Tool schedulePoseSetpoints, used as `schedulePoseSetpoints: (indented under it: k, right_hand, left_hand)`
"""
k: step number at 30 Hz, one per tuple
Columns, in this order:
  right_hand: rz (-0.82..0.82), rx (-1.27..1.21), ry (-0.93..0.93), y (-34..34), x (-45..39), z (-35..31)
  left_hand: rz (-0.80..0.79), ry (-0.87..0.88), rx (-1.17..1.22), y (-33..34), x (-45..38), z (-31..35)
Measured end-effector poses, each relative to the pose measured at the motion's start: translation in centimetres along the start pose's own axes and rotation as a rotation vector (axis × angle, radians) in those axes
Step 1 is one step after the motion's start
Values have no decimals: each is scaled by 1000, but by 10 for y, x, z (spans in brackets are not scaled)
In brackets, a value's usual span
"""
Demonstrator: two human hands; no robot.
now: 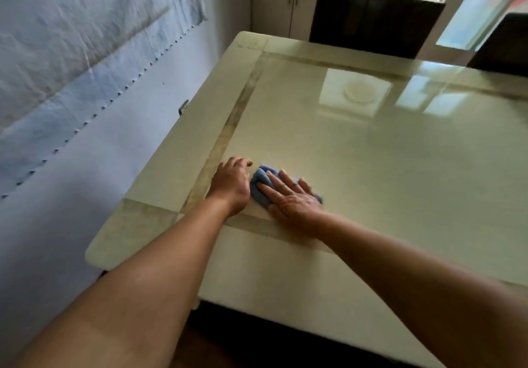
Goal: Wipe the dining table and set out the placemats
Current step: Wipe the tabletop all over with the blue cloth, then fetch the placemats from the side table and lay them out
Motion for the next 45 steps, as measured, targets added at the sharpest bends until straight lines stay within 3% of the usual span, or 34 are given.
schedulePoseSetpoints:
  k: [6, 10, 16, 19, 24, 28, 36, 42, 45]
  right_hand:
    - [21, -106, -133, 40, 64, -70]
    - [70, -327, -180, 31, 85, -96]
    - [293, -663, 97, -8, 115, -85]
    - [410, -631, 233, -33, 130, -67]
    - [600, -616, 203, -74, 162, -51]
    - [708, -615, 252, -99, 209, -20]
    - [851, -509, 248, -132, 355, 72]
    - [948, -443, 322, -132, 474, 152]
    - [976, -390, 394, -127, 533, 190]
  left_hand:
    - [-142, -75, 72, -4, 50, 21]
    - [-167, -105, 168, -14, 85, 29]
    - [-131, -97, 330, -34, 115, 51]
    - [-120, -104, 451, -40, 124, 70]
    - [-121, -22, 555, -49, 131, 116]
    - [-116, 96, 587, -54, 140, 171]
    - [-316, 346, 638, -10, 195, 335]
    - [-145, 396, 498, 41, 242, 456]
    - [-160, 449, 470, 67, 273, 516]
Point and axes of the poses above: each hand's wrist, its own x-axis away from the middle knuckle, its own y-axis out of the palm, z = x × y, the point moved 5 cm from there along -x, towards the middle knuckle, and after that the axes turned 5 degrees about -z, right-handed, at the moved point
